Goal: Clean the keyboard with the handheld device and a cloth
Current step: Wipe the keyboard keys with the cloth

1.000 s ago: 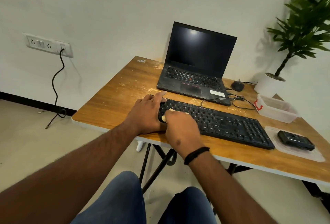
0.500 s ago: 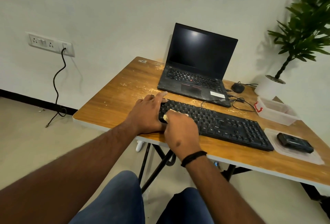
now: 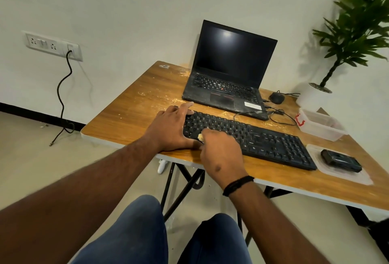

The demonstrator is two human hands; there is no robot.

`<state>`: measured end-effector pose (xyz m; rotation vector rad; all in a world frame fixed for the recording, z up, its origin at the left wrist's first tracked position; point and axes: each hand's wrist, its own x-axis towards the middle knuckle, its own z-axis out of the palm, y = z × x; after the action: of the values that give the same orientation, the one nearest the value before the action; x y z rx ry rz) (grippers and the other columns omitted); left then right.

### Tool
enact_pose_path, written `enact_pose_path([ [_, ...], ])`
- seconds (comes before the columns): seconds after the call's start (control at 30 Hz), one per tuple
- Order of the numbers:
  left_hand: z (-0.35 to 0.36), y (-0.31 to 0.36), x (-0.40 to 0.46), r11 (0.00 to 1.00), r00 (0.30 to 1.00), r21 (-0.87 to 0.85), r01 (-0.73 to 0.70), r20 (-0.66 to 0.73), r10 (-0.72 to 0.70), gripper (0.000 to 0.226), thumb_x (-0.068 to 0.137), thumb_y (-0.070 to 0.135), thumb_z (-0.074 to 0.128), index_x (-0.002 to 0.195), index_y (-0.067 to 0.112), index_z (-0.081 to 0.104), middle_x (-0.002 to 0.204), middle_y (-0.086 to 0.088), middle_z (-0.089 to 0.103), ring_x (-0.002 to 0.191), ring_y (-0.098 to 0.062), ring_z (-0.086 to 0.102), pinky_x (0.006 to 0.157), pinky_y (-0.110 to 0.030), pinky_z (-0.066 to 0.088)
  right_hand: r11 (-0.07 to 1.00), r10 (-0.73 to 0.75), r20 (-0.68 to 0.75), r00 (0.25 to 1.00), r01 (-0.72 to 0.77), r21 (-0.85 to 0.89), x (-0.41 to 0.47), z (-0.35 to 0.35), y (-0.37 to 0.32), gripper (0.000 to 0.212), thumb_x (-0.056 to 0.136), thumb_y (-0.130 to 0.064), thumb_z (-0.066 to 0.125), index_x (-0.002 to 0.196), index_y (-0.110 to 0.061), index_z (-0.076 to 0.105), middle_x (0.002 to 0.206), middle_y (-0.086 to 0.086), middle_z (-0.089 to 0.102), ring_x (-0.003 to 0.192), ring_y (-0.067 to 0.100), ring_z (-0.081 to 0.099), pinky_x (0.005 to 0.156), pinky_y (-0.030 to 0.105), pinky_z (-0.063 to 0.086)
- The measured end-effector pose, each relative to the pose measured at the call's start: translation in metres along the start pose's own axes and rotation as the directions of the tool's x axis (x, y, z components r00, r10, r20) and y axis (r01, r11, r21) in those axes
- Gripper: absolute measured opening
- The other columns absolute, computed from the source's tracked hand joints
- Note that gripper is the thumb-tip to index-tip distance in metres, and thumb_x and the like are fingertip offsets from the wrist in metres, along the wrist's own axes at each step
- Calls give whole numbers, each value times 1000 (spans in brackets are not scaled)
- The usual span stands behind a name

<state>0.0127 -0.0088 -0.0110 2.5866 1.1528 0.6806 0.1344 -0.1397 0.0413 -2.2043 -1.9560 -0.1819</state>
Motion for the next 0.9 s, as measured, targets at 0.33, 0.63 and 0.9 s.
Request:
enact_pose_path([
  [0.33, -1, 0, 0, 1000, 1000, 1, 6, 5, -6, 131, 54, 94, 60, 157, 28, 15, 150, 8, 50, 138, -21, 40, 112, -50, 36, 987, 139, 45, 989, -134, -93, 18, 1, 6, 22, 96, -21, 58, 116, -12, 57, 110, 8, 65, 100, 25, 63, 84, 38, 54],
  [0.63, -1, 0, 0, 1000, 1000, -12, 8, 3, -8, 132, 53, 94, 65, 156, 28, 16, 150, 9, 49, 138, -19, 39, 114, -48, 34, 990, 94, -153, 984, -109, -89, 48, -13, 45, 20, 98, -11, 46, 111, -18, 59, 103, 6, 66, 97, 24, 55, 76, 37, 51],
  [0.9, -3, 1, 0, 1000, 1000, -11, 13, 11, -13, 132, 54, 92, 66, 157, 28, 14, 150, 9, 49, 139, -19, 38, 115, -48, 34, 938, -159, 142, 977, 194, -287, 68, -16, 59, 29, 96, -10, 51, 122, -19, 60, 109, 10, 66, 102, 28, 61, 82, 40, 54],
])
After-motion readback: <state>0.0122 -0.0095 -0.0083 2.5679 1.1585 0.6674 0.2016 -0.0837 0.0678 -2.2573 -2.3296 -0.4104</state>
